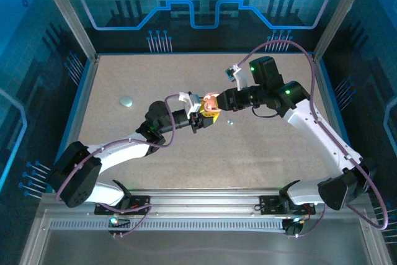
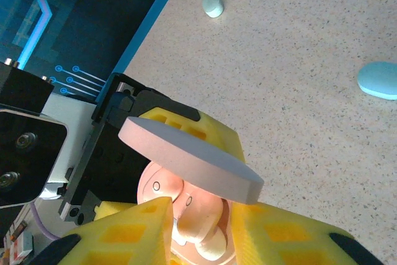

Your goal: Insert wireless bluetooth earbuds into charging case

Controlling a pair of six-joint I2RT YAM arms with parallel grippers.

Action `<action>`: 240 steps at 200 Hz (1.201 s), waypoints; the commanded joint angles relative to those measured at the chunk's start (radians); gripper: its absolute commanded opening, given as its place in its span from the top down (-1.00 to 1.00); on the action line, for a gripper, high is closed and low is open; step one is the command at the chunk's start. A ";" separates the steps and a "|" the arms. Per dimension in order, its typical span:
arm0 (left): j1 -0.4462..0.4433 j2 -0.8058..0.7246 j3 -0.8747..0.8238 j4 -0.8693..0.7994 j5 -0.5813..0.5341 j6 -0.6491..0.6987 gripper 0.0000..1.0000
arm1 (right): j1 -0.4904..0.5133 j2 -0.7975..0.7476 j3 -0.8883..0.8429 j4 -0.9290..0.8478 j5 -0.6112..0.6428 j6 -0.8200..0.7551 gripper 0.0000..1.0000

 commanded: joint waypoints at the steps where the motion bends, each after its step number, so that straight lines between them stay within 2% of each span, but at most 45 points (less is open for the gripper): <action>1: -0.011 -0.020 0.026 0.099 0.061 0.013 0.36 | 0.002 -0.013 0.023 -0.013 0.071 -0.015 0.34; 92: -0.012 -0.027 0.029 0.080 0.055 0.024 0.36 | 0.002 -0.019 0.042 -0.080 0.037 -0.068 0.37; 128: -0.012 -0.023 0.032 0.080 0.058 0.021 0.36 | 0.002 -0.012 0.038 -0.042 -0.011 -0.055 0.49; 222: -0.012 -0.020 0.032 0.086 0.064 0.014 0.37 | 0.008 -0.001 0.007 0.040 -0.096 -0.093 0.50; 240: -0.012 -0.020 0.033 0.086 0.064 0.011 0.36 | 0.008 -0.018 -0.013 0.059 -0.072 -0.109 0.50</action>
